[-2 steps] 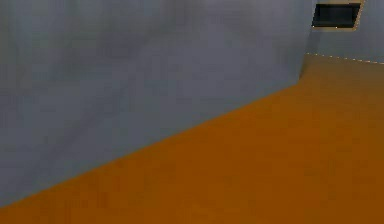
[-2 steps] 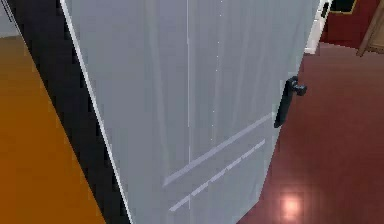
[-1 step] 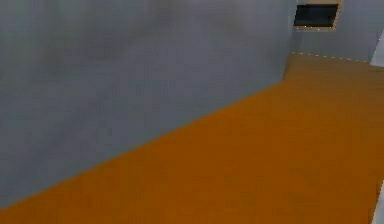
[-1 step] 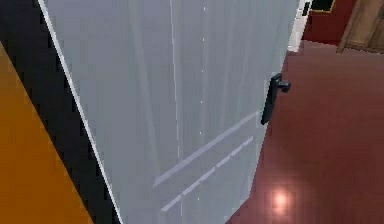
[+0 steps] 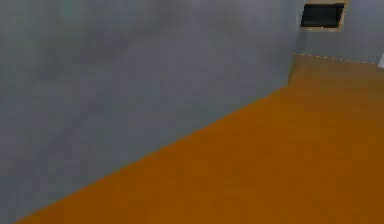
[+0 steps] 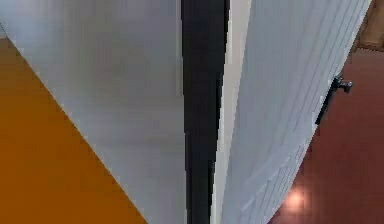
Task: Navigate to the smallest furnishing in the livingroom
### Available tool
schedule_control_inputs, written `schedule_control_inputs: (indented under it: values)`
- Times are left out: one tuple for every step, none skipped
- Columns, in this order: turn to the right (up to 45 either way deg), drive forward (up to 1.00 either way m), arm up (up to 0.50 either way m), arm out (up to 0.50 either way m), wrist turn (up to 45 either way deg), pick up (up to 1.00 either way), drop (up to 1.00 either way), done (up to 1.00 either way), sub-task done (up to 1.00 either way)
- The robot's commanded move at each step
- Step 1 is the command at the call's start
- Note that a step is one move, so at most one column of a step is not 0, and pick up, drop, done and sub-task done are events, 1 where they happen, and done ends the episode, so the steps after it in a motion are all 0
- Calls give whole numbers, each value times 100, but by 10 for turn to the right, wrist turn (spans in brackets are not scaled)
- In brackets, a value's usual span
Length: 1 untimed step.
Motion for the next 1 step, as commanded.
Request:
schedule_control_inputs:
  values:
    - [300,0,0,0,0,0,0,0,0]
